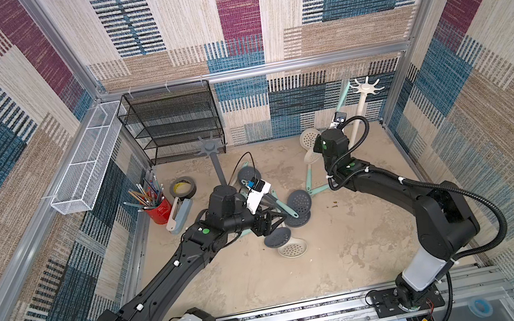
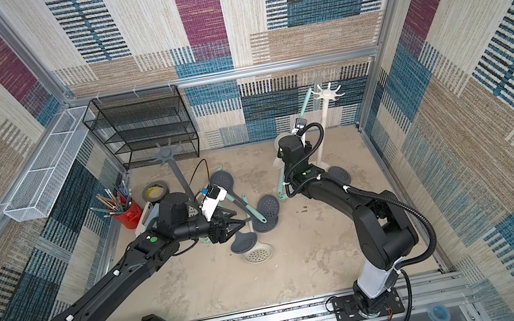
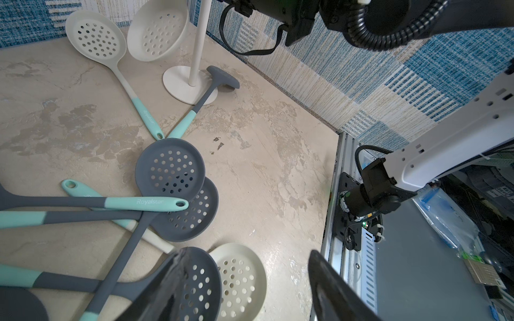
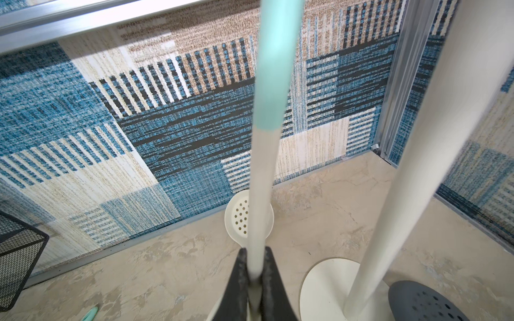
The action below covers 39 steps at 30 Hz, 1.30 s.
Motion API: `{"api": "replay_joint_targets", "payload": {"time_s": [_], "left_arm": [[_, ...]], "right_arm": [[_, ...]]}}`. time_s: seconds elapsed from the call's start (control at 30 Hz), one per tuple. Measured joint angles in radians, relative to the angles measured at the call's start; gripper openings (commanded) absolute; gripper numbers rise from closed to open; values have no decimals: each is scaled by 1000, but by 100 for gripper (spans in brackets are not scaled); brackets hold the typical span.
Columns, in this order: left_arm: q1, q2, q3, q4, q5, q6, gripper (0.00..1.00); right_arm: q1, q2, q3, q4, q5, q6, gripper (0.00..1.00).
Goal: Hang the skimmer on the kitchen utensil rack
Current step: Hang the skimmer on the rack.
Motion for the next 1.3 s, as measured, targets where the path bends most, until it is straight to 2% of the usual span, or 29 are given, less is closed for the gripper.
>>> {"api": "replay_joint_targets", "payload": {"time_s": [0.67, 1.3], "left_arm": [[2, 2, 0, 0, 0, -13, 70], [5, 2, 0, 1, 0, -13, 70]], "right_arm": [[-22, -10, -45, 41, -93, 24, 0], [-65, 42, 21, 19, -130, 36, 19]]}}
